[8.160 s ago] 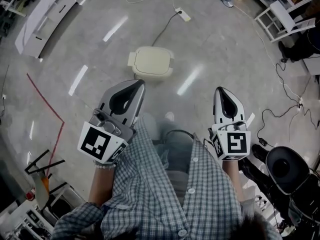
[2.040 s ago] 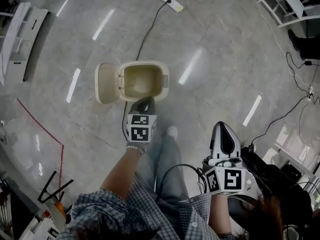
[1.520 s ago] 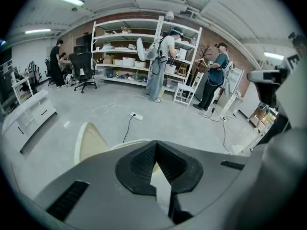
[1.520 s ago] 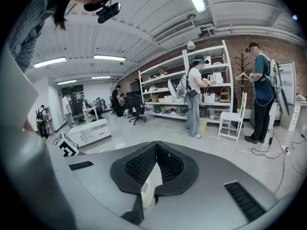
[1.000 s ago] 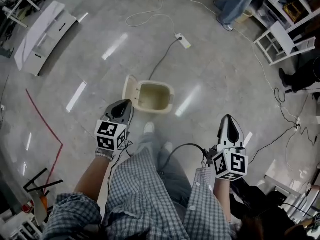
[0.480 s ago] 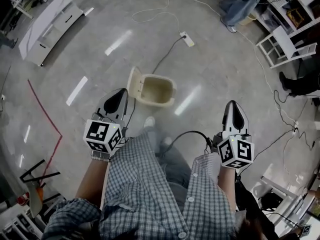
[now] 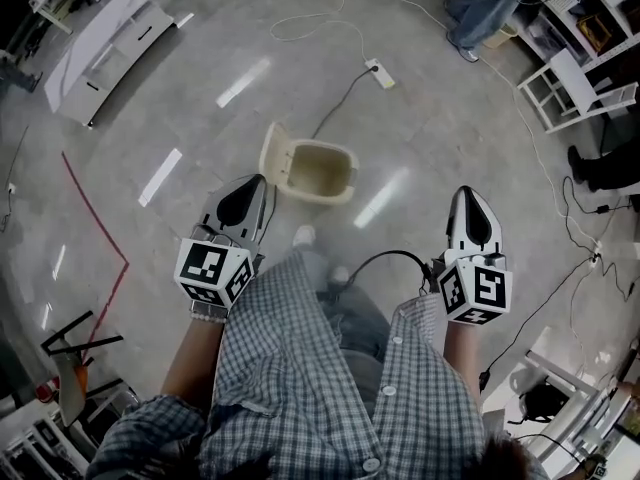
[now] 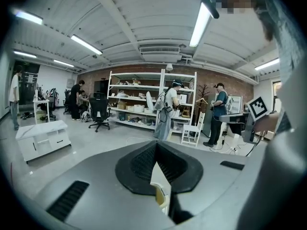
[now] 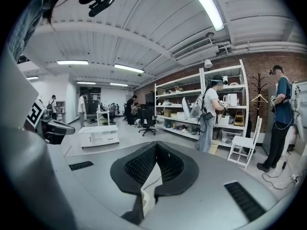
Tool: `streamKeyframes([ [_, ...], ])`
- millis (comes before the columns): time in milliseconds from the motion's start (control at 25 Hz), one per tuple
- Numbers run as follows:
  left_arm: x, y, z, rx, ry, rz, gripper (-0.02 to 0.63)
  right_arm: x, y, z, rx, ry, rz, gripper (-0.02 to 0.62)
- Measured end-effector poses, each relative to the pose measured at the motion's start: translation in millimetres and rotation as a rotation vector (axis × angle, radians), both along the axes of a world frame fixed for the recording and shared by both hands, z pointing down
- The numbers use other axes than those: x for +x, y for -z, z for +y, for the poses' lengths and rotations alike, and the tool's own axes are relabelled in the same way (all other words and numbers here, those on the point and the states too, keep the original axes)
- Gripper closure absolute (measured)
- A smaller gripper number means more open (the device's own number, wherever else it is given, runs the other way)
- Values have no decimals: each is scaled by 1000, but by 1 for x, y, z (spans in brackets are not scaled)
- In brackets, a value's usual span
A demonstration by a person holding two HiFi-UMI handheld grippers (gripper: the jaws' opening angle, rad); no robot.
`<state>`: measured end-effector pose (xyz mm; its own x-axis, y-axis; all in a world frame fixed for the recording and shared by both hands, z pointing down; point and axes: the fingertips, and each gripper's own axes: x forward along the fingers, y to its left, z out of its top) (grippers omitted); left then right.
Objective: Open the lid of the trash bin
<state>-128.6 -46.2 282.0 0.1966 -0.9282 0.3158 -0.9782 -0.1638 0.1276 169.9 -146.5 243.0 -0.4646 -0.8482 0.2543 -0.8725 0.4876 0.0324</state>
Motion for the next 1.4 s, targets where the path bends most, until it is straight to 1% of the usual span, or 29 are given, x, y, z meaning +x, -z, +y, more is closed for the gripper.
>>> streamKeyframes([
  [80, 3, 1, 2, 2, -3, -4, 606, 4, 0, 1, -3, -5, -6, 577],
  [280, 4, 1, 7, 6, 25, 4, 606, 8, 3, 6, 6, -3, -6, 577],
  [560, 14, 1, 5, 4, 9, -10, 606, 14, -1, 9, -1, 0, -5, 577],
  [1400, 10, -3, 20, -7, 26, -10, 606, 4, -4, 15, -3, 36, 7, 577],
])
